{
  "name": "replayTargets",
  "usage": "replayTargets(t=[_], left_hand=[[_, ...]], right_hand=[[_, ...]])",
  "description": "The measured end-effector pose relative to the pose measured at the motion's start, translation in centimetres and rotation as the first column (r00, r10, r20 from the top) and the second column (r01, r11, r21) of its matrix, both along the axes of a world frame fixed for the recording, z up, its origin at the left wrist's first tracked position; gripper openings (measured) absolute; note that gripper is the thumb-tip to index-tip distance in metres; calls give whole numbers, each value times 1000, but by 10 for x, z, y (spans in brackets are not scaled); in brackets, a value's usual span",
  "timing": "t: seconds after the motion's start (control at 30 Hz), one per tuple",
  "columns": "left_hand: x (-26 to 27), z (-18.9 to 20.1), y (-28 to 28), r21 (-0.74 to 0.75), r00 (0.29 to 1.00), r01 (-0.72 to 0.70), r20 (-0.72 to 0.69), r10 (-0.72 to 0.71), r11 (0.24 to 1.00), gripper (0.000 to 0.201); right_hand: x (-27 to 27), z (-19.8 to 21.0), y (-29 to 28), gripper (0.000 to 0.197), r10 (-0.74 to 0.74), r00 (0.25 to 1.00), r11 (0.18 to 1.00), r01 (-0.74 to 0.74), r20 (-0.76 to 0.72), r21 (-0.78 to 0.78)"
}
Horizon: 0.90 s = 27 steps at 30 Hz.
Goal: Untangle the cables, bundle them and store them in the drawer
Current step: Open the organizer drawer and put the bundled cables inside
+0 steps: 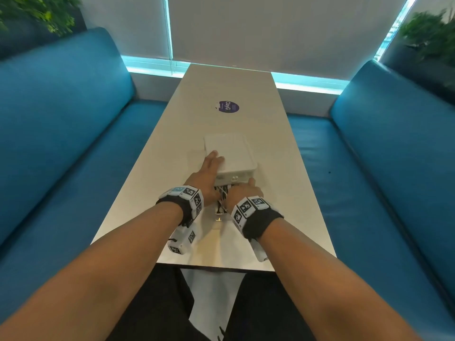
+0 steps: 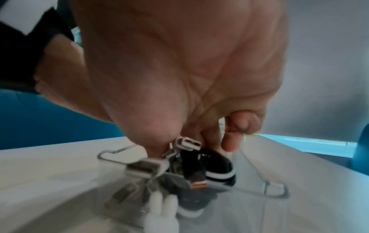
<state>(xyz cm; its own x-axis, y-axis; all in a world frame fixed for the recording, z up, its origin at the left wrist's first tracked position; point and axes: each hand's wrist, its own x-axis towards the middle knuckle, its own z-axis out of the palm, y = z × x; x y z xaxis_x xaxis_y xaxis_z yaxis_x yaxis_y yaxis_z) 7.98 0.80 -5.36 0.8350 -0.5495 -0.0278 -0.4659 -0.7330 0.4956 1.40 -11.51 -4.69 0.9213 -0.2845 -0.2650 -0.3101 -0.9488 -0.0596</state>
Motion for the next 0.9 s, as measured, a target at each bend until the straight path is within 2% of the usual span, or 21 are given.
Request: replayTargets(t=[0.17, 0.33, 0.4, 0.5, 0.57, 0.67, 0.73, 0.83, 0.9], left_hand=[[5, -1, 0, 16, 1000, 11, 14, -11, 1000, 104], [6, -3, -1, 14, 999, 18, 31, -19, 1000, 103], [7, -4, -1, 13, 999, 14, 30, -15, 1000, 104], [7, -2, 0, 42, 999, 21, 34, -22, 999, 101], [5, 3, 0, 106, 996, 26, 77, -34, 994, 96], [2, 14, -2, 240, 968, -31, 247, -30, 970, 83], [1, 22, -5, 286, 941, -58, 335, -43, 957, 74], [2, 25, -11, 250, 959, -8, 277, -64, 968, 68], [5, 25, -12, 190, 974, 18, 216, -60, 982, 71]], right_hand=[[-4, 7, -12, 68, -34, 997, 989, 23, 68, 148], [-20, 15, -21, 55, -11, 971, 980, -37, 240, 194], [-22, 14, -21, 59, -49, 961, 972, -17, 271, 235], [-25, 10, -22, 55, -38, 961, 992, 3, 274, 125], [-27, 9, -24, 46, 40, 957, 999, -43, 287, 4], [-26, 1, -30, 39, 123, 948, 992, -114, 293, -49], [-23, -6, -32, 39, 118, 952, 993, -115, 281, -28], [-23, -3, -35, 29, -3, 963, 990, -35, 270, 135], [-24, -1, -38, 30, -142, 951, 965, 71, 276, 252]])
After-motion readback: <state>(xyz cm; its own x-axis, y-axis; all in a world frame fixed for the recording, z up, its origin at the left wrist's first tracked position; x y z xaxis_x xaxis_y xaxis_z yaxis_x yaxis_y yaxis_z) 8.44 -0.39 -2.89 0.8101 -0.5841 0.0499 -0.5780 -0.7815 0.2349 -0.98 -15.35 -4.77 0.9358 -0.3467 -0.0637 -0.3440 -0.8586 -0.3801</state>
